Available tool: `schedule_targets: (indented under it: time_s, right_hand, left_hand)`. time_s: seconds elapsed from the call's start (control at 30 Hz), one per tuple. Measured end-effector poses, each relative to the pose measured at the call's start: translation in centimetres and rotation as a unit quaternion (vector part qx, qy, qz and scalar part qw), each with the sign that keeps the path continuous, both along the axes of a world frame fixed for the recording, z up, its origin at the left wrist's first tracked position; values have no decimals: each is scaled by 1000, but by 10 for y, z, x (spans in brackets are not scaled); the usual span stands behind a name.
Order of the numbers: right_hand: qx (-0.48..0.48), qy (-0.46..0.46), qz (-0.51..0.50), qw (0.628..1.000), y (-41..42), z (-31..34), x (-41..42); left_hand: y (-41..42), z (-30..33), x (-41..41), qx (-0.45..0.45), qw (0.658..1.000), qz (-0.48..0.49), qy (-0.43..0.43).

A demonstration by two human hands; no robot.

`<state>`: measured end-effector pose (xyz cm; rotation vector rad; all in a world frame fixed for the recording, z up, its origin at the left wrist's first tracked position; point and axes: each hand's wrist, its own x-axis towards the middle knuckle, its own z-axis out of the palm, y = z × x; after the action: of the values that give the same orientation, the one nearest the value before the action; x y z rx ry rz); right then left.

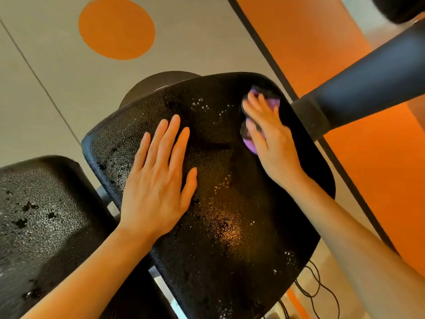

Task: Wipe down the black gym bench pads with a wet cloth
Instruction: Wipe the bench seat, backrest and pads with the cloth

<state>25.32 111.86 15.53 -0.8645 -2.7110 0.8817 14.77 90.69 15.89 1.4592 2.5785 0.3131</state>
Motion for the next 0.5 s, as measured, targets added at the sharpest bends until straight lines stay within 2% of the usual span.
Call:
schedule_targets:
  time_s: [0.1, 0.2, 0.27, 0.43, 0.5]
  right_hand:
    - [-5, -7, 17, 1000, -15, 2, 22]
    - [28, -9, 9, 1000, 18, -1, -58]
    - [36, -11, -3, 999, 24, 0, -84]
    - [-60, 14, 24, 998, -20, 8, 8]
    - [-25, 13, 38, 999, -16, 7, -1]
  left_hand:
    - [0, 1, 0, 2, 1000, 3, -1]
    - [0, 0, 0, 2, 1000, 2, 2]
    - [0, 0, 0, -2, 1000, 1, 5]
    - [0, 0, 0, 1, 1000, 1, 2]
    - [0, 0, 0, 4, 1000, 4, 0]
